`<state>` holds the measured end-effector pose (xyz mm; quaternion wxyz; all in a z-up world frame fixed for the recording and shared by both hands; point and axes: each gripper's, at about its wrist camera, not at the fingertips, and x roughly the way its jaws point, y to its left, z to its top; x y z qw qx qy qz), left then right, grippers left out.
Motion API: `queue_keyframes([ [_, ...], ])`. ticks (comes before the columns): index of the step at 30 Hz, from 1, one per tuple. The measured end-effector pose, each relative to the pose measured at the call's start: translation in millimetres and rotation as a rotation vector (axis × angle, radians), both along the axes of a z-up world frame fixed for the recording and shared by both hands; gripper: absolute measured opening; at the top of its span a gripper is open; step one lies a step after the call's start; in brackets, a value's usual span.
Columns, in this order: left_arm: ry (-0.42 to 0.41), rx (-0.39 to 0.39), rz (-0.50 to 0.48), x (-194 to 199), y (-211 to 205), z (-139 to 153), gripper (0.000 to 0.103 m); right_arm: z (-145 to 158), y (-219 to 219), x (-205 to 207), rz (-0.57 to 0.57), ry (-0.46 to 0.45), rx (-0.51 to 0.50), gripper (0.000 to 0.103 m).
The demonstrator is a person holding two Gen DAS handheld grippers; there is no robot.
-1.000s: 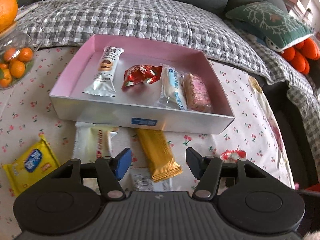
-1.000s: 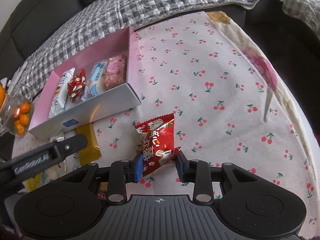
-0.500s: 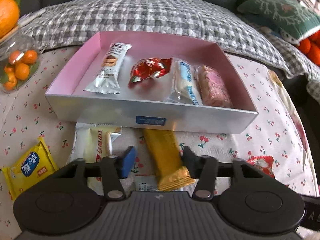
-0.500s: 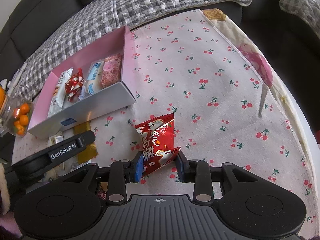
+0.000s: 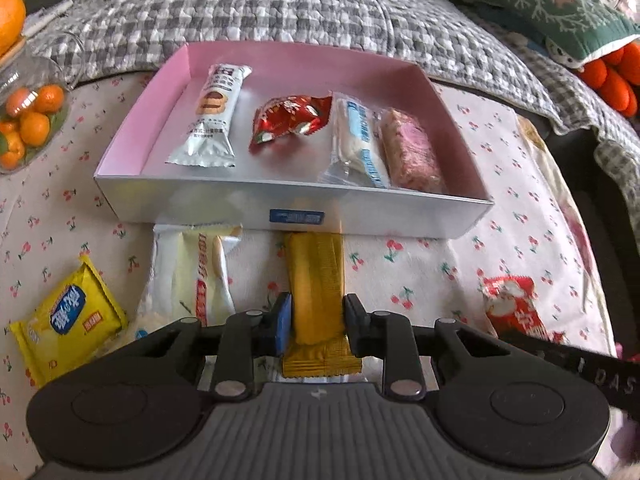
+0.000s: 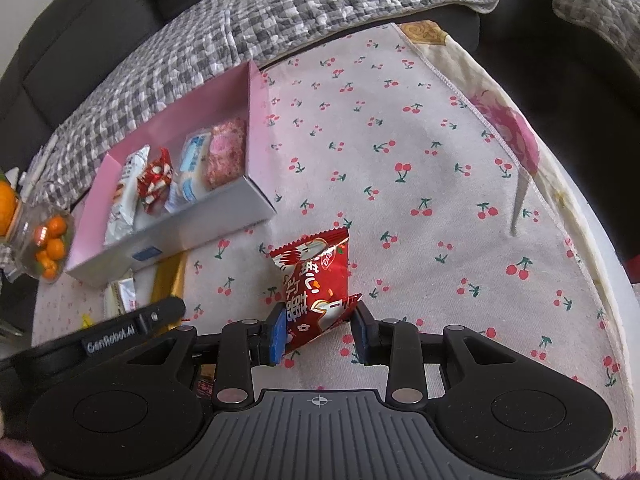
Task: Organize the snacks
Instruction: 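Grasp the gold bar with the left tool while the right tool grasps the red candy pack, then carry the gold bar and red candy pack into the pink box and open both tools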
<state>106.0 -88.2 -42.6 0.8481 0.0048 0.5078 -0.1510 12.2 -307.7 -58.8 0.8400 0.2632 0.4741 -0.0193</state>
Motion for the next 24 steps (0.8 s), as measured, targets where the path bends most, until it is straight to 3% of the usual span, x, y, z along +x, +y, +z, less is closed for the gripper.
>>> queue_keyframes([
  [9, 0.05, -0.079, -0.083, -13, 8, 14, 0.025, 9, -8, -9, -0.01, -0.029, 0.049, 0.033],
  [17, 0.016, -0.112, -0.117, -22, 24, 31, 0.025, 19, -14, -10, -0.026, -0.064, 0.101, 0.033],
  [24, -0.07, -0.153, -0.088, -16, 41, 51, 0.025, 34, -6, 0, -0.017, -0.107, 0.15, 0.033],
])
